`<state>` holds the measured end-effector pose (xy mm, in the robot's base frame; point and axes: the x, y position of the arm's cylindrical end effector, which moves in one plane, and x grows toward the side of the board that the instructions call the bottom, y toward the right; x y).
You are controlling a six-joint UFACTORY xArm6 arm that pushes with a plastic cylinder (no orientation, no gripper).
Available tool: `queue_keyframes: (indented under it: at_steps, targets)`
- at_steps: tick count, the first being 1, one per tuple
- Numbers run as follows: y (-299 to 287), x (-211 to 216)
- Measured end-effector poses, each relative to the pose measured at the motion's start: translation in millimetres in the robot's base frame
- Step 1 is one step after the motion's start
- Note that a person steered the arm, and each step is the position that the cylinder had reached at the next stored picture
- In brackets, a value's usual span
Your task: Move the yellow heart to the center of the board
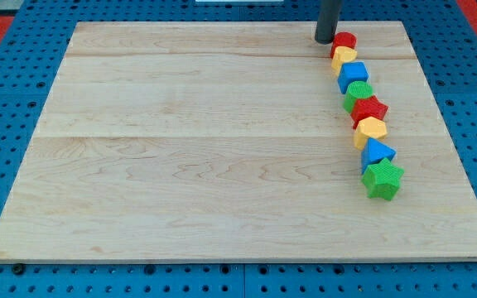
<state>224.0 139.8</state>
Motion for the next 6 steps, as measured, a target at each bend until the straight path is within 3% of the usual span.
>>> queue_keyframes:
  at_steps: [1,3,4,5,6]
  targets:
    - [5.1,-32.5]
    - [101.1,-30.9]
    - [154.6,-9.3]
    - [158.0,31.6]
    - [147.4,34.5]
